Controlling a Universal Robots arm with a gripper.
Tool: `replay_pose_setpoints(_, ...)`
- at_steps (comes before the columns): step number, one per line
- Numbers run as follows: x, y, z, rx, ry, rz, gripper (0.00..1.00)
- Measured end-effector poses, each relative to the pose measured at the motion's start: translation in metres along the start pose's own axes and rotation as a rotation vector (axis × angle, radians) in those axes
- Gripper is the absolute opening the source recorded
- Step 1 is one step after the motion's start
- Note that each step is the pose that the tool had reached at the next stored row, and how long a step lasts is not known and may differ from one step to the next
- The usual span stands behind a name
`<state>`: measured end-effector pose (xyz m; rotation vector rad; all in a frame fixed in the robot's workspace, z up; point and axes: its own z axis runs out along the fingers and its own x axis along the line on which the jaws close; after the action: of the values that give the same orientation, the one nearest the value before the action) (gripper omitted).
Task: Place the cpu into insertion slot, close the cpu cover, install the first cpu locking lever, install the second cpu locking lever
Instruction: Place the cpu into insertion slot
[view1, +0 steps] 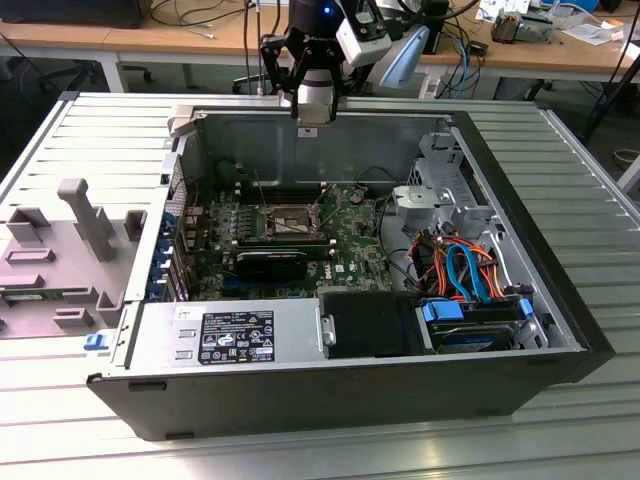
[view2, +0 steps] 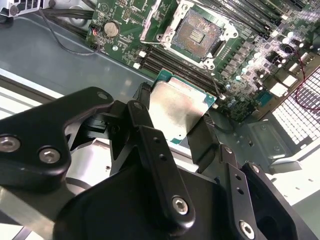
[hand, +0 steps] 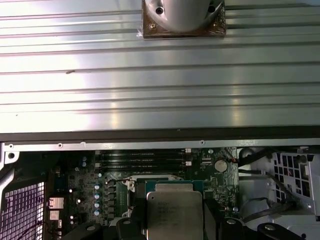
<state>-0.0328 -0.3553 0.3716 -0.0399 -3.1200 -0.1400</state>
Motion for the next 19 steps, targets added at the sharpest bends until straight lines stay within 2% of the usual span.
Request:
replay_pose_setpoints(6,0.0003,-0.0006,0.0008,0.0000,0.0000,0.000,0.54)
replay_pose_setpoints(8,0.0011,-0.0025,0.0048,0.0000,0.0000,0.000,0.54)
replay_pose_setpoints(19,0.0010,-0.0030,0.0089,0.0000,0.0000,0.000,0.54)
